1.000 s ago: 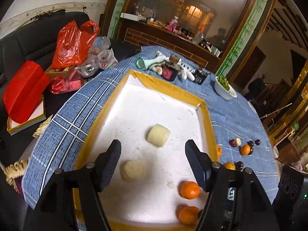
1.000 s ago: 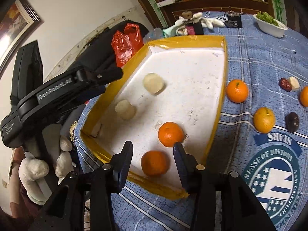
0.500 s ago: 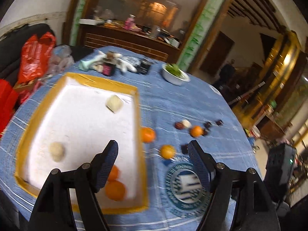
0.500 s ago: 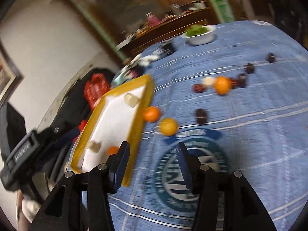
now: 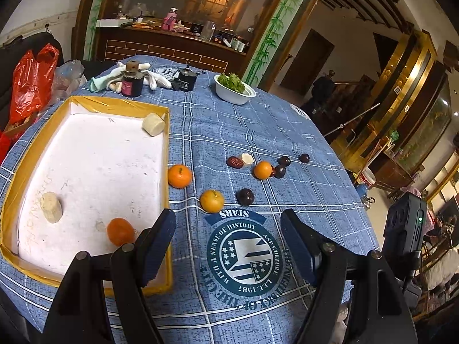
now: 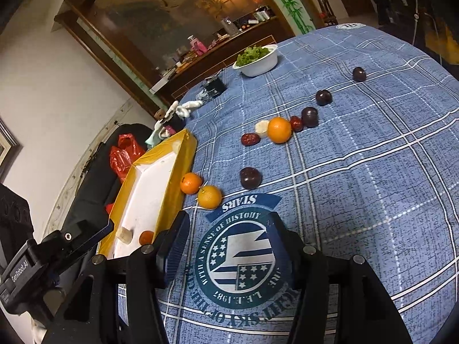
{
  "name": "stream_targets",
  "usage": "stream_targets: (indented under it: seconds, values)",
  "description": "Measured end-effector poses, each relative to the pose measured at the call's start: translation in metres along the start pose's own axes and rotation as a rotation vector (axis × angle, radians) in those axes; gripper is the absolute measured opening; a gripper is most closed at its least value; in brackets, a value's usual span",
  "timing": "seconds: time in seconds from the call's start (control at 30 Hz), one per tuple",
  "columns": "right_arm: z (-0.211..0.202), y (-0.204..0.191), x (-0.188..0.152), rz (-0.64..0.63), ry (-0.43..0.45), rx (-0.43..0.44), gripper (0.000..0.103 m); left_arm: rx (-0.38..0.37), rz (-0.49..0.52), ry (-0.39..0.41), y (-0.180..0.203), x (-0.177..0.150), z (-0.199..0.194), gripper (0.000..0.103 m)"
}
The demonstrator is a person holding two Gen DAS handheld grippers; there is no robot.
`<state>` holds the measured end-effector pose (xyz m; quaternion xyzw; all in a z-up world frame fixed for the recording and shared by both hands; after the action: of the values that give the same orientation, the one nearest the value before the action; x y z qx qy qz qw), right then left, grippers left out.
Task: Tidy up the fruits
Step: 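Move both tools back toward the plums and dates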
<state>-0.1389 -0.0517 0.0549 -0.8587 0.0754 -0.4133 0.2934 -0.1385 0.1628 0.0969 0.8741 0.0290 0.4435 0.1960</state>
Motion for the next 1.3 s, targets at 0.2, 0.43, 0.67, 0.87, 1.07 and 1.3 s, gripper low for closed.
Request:
stream_targets:
  seconds: [0.2, 0.43, 0.67, 0.87, 1.07, 1.3]
  values:
    - [0.002, 0.009, 0.000, 0.021, -0.002, -0.019, 0.061, -0.018, -0.005, -0.032, 0.003, -0.006, 0.008, 0.075]
    - [0.008, 0.013, -0.001, 0.031, -0.012, -0.033, 0.061, -0.020, -0.005, -0.042, 0.003, -0.007, 0.012, 0.075]
    - [0.012, 0.021, 0.002, 0.043, -0.006, -0.052, 0.061, -0.018, -0.010, -0.052, 0.003, -0.008, 0.019, 0.075]
    - [0.014, 0.028, 0.002, 0.051, -0.011, -0.060, 0.061, -0.025, -0.012, -0.079, 0.007, -0.010, 0.031, 0.075]
    - [0.011, 0.040, 0.007, 0.067, 0.005, -0.076, 0.061, -0.030, 0.014, -0.089, 0.013, -0.013, 0.037, 0.075]
    - [-0.003, 0.073, 0.043, 0.101, 0.067, -0.085, 0.061, 0.010, 0.024, -0.066, 0.007, -0.008, 0.037, 0.075]
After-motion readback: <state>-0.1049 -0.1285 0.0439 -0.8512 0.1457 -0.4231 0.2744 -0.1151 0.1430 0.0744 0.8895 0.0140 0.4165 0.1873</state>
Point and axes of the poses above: each gripper's, at about its wrist camera, not at the fingertips, and z roughly the way its jaws point, y to its right, x to its top, the point moved 2 cm from there along z, roughly the way its jaws point, and after that the axes turned 10 degrees about y, right-handed, at the moved point
